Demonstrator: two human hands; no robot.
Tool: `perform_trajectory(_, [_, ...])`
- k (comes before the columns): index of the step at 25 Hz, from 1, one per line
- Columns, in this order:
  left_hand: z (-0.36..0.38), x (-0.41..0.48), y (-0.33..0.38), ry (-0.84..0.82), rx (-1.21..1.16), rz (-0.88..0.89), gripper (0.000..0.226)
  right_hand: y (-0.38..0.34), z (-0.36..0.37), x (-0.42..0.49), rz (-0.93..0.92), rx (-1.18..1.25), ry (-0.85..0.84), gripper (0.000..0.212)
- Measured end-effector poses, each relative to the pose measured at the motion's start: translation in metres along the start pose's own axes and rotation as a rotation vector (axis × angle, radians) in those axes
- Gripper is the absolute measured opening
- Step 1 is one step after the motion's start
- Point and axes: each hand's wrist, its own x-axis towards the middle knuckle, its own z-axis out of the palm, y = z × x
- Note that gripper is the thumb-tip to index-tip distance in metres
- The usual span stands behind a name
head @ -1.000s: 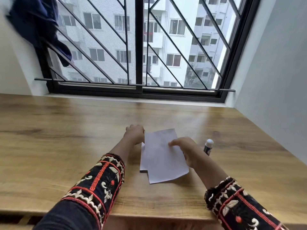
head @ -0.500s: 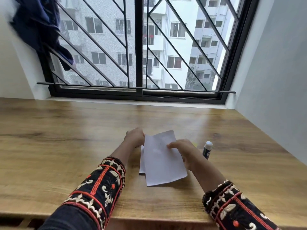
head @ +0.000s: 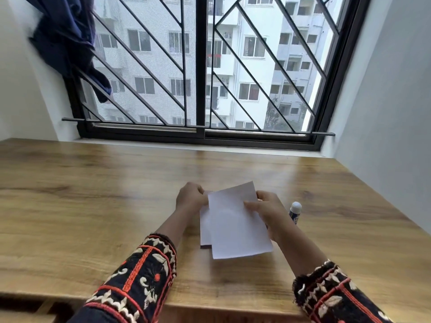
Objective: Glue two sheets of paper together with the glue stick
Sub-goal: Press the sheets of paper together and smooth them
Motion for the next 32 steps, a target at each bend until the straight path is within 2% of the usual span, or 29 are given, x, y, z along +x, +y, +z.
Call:
perform_trajectory(4, [-0.006,-0.016,0.007,0.016,-0.58,-0.021,0.021,-0.006,-0.004,-0.003,-0.089,0.059,0.029,0.015])
perform_trajectory(6, [-0.009,-0.025,0.016,0.005,-0.721,-0.018,0.017,-0.009,-0.004,-0.005,-0.116,0.109,0.051,0.021])
perform_trajectory(8, [-0.012,-0.031,0.023,-0.004,-0.813,-0.026,0.011,-0.01,-0.002,-0.006,-0.143,0.14,0.068,0.019])
perform_trajectory(10, [-0.014,-0.035,0.028,-0.019,-0.872,-0.039,0.008,-0.011,-0.001,-0.006,-0.175,0.166,0.082,0.009])
perform_trajectory(15, [-0.017,-0.043,0.035,-0.084,-1.032,-0.066,0.008,-0.015,0.0,-0.008,-0.28,0.158,0.164,0.014])
perform_trajectory(19, [-0.017,-0.044,0.037,-0.099,-1.106,-0.084,0.011,-0.013,0.002,-0.006,-0.294,0.18,0.215,0.02])
perform_trajectory(24, [-0.015,-0.044,0.037,-0.11,-1.148,-0.052,0.021,-0.018,0.001,-0.003,-0.33,0.234,0.244,0.015])
perform_trajectory(28, [-0.014,-0.045,0.036,-0.121,-1.142,-0.044,0.02,-0.019,0.001,0.002,-0.301,0.248,0.279,0.023])
perform_trajectory(31, [-0.013,-0.046,0.036,-0.133,-1.173,-0.028,0.024,-0.021,-0.001,0.003,-0.258,0.333,0.252,0.01])
perform_trajectory(32, [-0.013,-0.046,0.036,-0.141,-1.18,-0.021,0.025,-0.021,-0.001,0.003,-0.253,0.342,0.25,0.012])
